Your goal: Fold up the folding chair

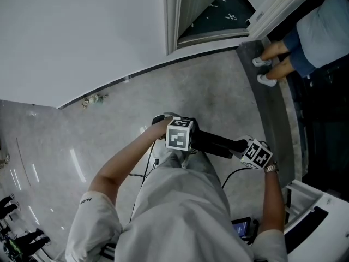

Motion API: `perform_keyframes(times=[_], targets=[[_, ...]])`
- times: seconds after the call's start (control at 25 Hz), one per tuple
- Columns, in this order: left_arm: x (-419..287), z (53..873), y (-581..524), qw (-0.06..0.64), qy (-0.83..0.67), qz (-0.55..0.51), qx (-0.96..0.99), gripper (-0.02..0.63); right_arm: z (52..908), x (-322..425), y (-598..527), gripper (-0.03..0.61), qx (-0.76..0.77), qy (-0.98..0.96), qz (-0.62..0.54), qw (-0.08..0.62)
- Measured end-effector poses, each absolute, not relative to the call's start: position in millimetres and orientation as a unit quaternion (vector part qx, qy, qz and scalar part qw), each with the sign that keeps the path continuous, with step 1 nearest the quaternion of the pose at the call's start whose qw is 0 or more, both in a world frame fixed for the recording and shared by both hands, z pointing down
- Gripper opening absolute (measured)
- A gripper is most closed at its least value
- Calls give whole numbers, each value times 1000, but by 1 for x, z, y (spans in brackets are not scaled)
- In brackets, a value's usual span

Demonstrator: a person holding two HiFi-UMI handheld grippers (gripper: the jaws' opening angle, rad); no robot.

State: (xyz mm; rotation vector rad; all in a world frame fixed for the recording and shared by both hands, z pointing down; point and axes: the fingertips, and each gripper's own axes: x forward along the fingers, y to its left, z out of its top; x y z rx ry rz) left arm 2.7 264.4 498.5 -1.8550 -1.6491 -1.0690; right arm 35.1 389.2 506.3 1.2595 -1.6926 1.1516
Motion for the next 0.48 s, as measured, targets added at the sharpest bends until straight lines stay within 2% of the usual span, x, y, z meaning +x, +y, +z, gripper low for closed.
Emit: perform_keyframes(times=[0.48], targets=[[-24, 491, 222, 138, -505, -403, -750, 89, 491, 50, 327, 78, 382, -714, 385, 442]])
